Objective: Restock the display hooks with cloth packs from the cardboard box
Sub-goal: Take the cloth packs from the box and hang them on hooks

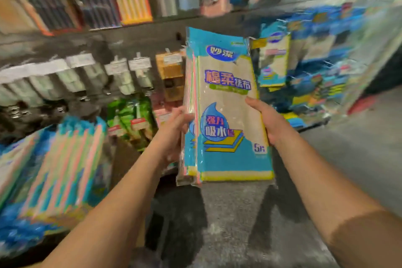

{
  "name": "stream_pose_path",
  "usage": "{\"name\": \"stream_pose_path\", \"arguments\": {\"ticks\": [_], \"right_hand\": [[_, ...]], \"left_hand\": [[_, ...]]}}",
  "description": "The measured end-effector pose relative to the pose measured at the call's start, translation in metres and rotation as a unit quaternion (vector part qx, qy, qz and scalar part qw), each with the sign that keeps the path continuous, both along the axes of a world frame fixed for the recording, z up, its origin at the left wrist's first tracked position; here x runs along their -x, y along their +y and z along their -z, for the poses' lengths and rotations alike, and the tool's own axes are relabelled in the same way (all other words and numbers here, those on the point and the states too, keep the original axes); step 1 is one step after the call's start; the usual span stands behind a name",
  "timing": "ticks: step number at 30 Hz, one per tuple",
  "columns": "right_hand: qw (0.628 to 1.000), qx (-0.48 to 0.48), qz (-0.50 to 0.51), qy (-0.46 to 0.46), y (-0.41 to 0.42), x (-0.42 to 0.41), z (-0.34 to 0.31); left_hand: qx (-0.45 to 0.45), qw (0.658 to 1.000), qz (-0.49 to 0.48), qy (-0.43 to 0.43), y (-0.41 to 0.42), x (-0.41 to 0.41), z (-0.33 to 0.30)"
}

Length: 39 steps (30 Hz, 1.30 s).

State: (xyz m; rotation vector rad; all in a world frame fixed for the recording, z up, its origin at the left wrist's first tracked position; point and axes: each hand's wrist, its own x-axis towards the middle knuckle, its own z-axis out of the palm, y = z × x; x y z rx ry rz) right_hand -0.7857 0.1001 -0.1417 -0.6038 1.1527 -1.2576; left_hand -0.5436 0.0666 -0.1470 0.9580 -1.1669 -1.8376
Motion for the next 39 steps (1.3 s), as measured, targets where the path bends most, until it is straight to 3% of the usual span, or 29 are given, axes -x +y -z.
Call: {"name": "stream_pose_path", "arguments": {"ticks": [7, 13, 18, 24, 30, 35, 39], "right_hand": [[0.992, -0.026, 0.123, 0.019, 0.038, 0.143, 0.037], [0.986, -0.041, 0.159, 0.031, 0.019, 0.256, 0.063], [0.983, -0.042, 0.173, 0.035, -0.020, 0.352, 0.069], [0.986, -0.089, 0.140, 0.007, -0.063, 0.440, 0.079], [0.992, -0.075, 0.099, 0.017, -0.122, 0.521, 0.078], [0.984, -0.003, 0.155, 0.082, -0.216, 0.618, 0.059], [0.990, 0.009, 0.092, 0.105, -0.273, 0.672, 0.059]], "left_hand": [[-0.005, 0.972, 0.227, -0.058, -0.042, 0.153, 0.020], [-0.044, 0.959, 0.265, -0.084, -0.110, 0.301, 0.040], [-0.093, 0.956, 0.271, -0.065, -0.154, 0.417, 0.047], [-0.131, 0.954, 0.267, -0.031, -0.202, 0.501, 0.053], [-0.123, 0.968, 0.217, -0.005, -0.247, 0.550, 0.080], [-0.109, 0.987, 0.110, -0.036, -0.269, 0.599, 0.093], [-0.087, 0.992, 0.072, -0.064, -0.271, 0.634, 0.092]]}}
